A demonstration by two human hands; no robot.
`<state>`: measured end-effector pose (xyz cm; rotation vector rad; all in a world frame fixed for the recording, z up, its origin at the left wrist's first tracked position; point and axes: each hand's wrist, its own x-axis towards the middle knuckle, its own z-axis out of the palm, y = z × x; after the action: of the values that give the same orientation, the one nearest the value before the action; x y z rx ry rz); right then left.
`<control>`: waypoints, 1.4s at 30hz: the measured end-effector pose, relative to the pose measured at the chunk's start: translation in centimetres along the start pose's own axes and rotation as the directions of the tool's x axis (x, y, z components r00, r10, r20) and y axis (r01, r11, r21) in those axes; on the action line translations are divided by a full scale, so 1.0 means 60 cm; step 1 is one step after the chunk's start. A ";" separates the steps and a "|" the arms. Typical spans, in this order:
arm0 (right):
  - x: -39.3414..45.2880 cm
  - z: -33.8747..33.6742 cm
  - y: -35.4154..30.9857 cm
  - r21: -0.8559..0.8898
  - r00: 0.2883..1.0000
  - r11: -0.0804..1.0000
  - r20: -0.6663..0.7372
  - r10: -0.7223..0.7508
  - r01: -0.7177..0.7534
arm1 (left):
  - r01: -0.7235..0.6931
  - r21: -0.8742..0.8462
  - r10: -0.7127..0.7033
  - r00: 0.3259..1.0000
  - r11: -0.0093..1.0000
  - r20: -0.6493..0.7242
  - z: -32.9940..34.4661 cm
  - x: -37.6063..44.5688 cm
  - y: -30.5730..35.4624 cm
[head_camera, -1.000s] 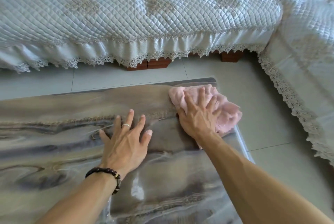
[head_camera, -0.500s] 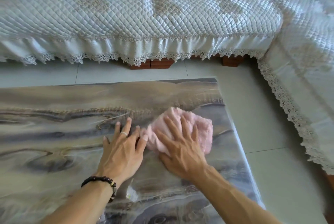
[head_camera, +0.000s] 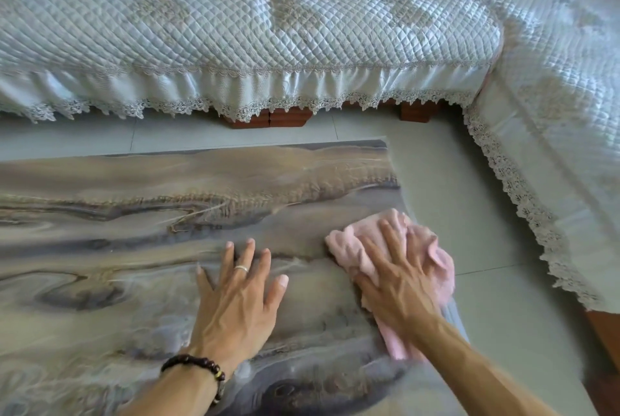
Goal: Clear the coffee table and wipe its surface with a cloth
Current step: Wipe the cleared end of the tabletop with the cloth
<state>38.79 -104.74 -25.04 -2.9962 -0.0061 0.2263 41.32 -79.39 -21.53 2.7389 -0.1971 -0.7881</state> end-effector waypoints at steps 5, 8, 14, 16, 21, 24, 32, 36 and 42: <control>0.091 -0.044 -0.078 0.032 0.955 0.955 -0.007 0.296 -0.295 | -0.027 0.044 0.027 1.000 0.999 -0.012 0.017 0.005 -0.003; 0.010 0.009 -0.093 0.038 0.987 0.987 0.034 -0.154 0.153 | -0.026 -0.016 0.026 1.000 1.000 -0.001 0.020 0.006 -0.007; -0.017 -0.026 0.029 0.011 0.970 0.970 0.025 0.242 -0.243 | -0.121 0.024 0.122 0.990 0.992 -0.065 0.007 -0.003 -0.017; 0.023 -0.028 -0.041 0.062 0.932 0.930 0.009 0.361 -0.361 | -0.118 0.101 0.128 0.987 0.988 -0.101 0.018 -0.018 -0.037; -0.038 0.040 -0.171 0.023 0.988 0.989 0.060 -0.145 0.144 | -0.088 0.145 0.095 0.995 0.986 -0.041 0.043 -0.062 -0.070; -0.116 0.028 -0.089 -0.028 0.981 0.981 -0.007 -0.195 0.194 | -0.087 0.103 0.086 0.996 0.991 0.009 0.036 -0.072 -0.075; -0.085 0.046 -0.177 0.093 0.992 0.991 0.084 0.090 -0.097 | -0.102 0.086 0.105 0.994 0.991 -0.026 0.046 -0.065 -0.080; -0.195 0.029 -0.073 -0.022 0.999 0.999 0.034 -0.038 0.038 | -0.144 0.104 0.153 0.985 0.984 -0.080 0.067 -0.094 -0.075; -0.126 0.030 -0.115 0.066 0.929 0.927 -0.002 0.370 -0.369 | -0.164 0.210 0.188 0.978 0.964 -0.095 0.112 -0.092 -0.084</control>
<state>31.07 -97.74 -24.72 -2.9086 0.5608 0.2374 33.33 -75.04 -25.76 2.8923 -0.5150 -0.5895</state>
